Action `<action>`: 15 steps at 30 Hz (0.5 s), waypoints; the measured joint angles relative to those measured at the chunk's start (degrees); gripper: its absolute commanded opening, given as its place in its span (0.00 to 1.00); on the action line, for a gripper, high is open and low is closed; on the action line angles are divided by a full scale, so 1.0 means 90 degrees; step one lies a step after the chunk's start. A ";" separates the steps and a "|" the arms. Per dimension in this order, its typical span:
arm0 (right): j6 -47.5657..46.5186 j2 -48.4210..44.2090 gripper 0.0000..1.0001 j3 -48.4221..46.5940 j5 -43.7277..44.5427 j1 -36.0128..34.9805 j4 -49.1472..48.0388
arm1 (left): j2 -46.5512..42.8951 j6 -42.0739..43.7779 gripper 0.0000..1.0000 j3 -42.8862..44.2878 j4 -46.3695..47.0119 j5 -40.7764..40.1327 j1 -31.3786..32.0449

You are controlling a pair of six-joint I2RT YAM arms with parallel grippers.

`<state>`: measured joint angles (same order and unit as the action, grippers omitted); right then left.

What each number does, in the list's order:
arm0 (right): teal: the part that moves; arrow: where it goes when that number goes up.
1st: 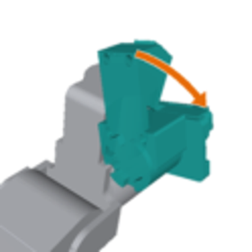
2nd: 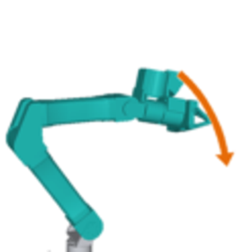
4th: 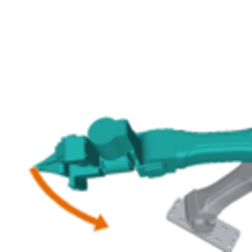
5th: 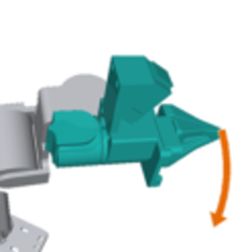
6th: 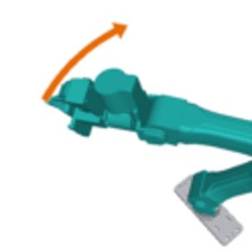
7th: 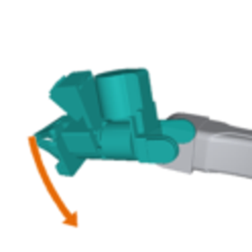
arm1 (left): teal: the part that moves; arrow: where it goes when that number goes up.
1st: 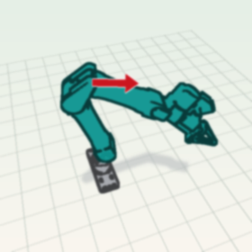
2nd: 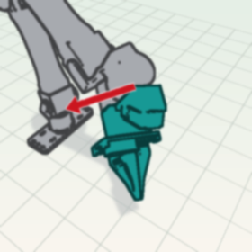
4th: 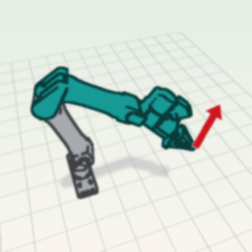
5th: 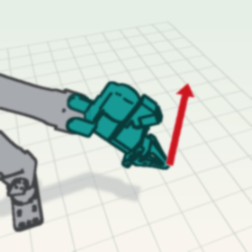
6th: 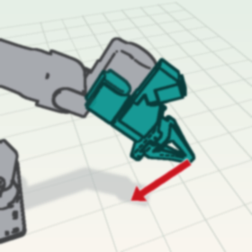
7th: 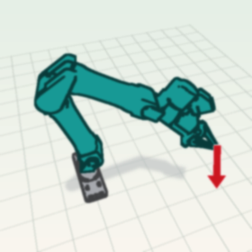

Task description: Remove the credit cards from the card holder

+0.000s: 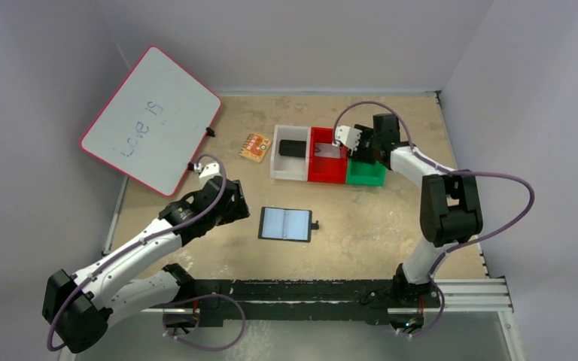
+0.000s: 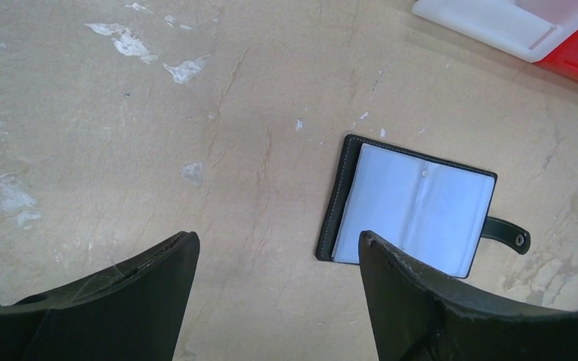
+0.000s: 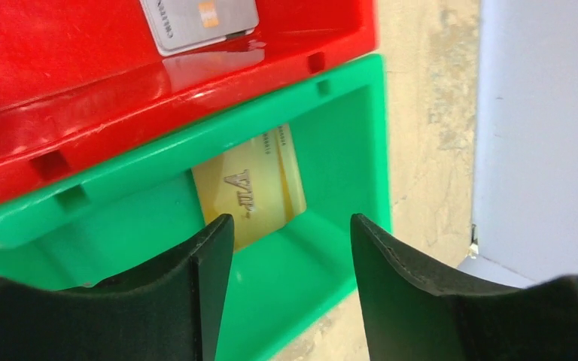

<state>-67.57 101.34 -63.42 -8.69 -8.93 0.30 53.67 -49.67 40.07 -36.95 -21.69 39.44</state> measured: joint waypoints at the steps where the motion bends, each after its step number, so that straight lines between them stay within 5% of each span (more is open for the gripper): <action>1: 0.0058 -0.0119 0.64 0.0000 -0.0019 0.0000 0.0073 | 0.0066 0.0000 0.78 0.0002 0.0027 0.0075 -0.0027; 7: 0.1256 -0.1263 0.81 -0.0029 -0.0155 -0.0005 0.0078 | 0.0617 -0.0002 0.78 0.0000 0.0294 0.0498 -0.0158; 10: 0.2965 -0.2093 0.99 0.0036 -0.0146 -0.0007 -0.0311 | 0.0930 -0.0024 0.77 0.0000 0.0544 0.0724 -0.0175; 15: 0.6348 -0.3946 1.00 0.1222 -0.0194 -0.0007 -0.1025 | 0.1326 -0.0041 0.75 -0.0015 0.0857 0.0986 -0.0180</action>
<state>-10.44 65.82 -52.42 -10.44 -8.99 -8.93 65.60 -50.04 39.94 -29.23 -12.82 37.82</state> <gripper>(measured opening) 0.997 0.768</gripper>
